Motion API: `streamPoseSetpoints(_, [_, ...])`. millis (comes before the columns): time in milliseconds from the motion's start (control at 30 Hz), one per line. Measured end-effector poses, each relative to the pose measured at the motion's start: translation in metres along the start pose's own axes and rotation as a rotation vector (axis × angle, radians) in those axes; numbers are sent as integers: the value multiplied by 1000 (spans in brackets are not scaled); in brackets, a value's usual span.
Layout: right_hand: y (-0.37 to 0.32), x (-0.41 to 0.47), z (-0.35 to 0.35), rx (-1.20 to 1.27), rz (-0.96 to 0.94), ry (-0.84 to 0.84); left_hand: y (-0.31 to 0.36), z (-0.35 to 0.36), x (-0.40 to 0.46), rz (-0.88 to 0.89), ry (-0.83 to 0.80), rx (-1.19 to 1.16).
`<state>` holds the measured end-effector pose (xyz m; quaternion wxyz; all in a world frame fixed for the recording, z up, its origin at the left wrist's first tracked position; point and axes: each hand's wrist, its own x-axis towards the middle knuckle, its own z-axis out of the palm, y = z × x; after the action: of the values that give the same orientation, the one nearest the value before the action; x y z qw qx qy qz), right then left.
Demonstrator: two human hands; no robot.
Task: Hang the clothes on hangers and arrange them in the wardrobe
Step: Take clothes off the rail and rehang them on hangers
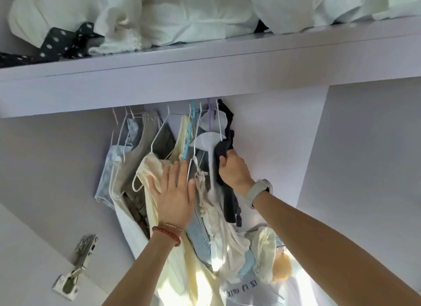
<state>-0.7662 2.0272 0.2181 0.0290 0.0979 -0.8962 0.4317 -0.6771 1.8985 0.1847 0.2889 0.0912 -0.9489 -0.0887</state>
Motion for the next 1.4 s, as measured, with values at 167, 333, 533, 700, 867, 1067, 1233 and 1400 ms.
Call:
streamPoseSetpoints(167, [7,-3,-20,40,89,316,-1,2,-1,22,46,-100])
streamPoseSetpoints(333, [21,-32,-52,100,85,588,6,-1,-6,1,49,-226])
streamPoseSetpoints(533, [74,-135,-64,86,183,671,44,-8,-38,267,139,-158])
streamPoseSetpoints(700, [120,-258,-86,-155,331,674,96,-5,-84,507,-49,-439])
streamPoseSetpoints(867, [146,-375,-110,-426,464,600,154,8,-137,625,-363,-561])
streamPoseSetpoints(1067, [172,-528,-143,-532,690,641,228,9,-246,957,-692,-779])
streamPoseSetpoints(1233, [177,-664,-130,-460,867,735,297,-32,-357,1081,-838,-1005])
streamPoseSetpoints(1400, [166,-762,-96,-414,1088,885,337,-72,-463,1369,-882,-1091])
